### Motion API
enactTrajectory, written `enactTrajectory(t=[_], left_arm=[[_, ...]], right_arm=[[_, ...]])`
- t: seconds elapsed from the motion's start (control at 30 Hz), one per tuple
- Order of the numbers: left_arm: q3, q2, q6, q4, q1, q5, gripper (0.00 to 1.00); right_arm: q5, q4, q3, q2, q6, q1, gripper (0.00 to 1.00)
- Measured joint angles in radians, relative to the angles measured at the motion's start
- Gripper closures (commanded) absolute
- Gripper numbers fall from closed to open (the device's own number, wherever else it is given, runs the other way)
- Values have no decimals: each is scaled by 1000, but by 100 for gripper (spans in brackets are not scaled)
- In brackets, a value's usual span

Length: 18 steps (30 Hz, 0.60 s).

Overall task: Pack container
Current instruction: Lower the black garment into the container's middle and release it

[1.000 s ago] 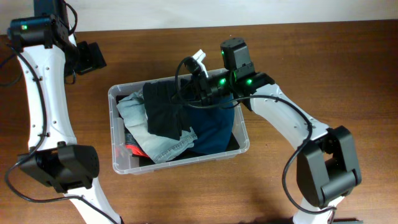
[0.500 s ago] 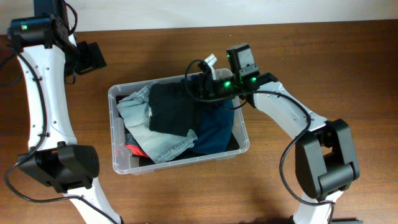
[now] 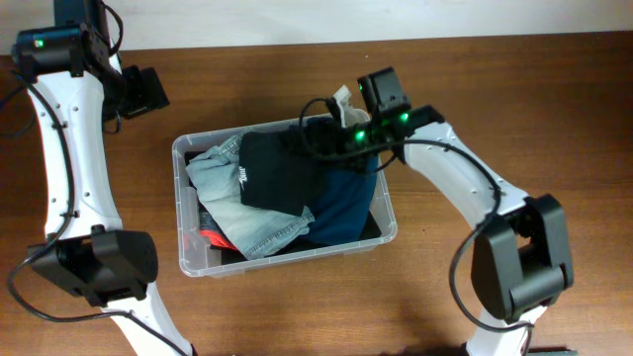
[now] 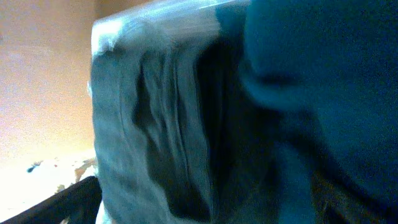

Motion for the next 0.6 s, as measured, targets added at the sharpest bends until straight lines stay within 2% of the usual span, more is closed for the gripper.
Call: enactTrajectory(t=[0.1,0.17,0.2,0.27,0.4,0.47,0.57,0.6], left_arm=[[0,0,0,0,0,0,0],[0,0,0,0,0,0,0],[0,0,0,0,0,0,0],[0,0,0,0,0,0,1],[0,0,0,0,0,0,1],[0,0,0,0,0,0,1],[0,0,0,0,0,0,1],[0,0,0,0,0,0,1]], right_arm=[[113,-140,127,-16,-62,0,4],[166,-200,208,-25,-97,4,11],[192,-220,243,-31,-115,11,18],[243,-250,300,-47,-142,40,43],[348,-264,337,-66,-170,142,76],[406,-274,337,-66,-177,201,87],[499,-279,337,-53,-176,296,96],[512,-278,337,-49,-180,311,96]])
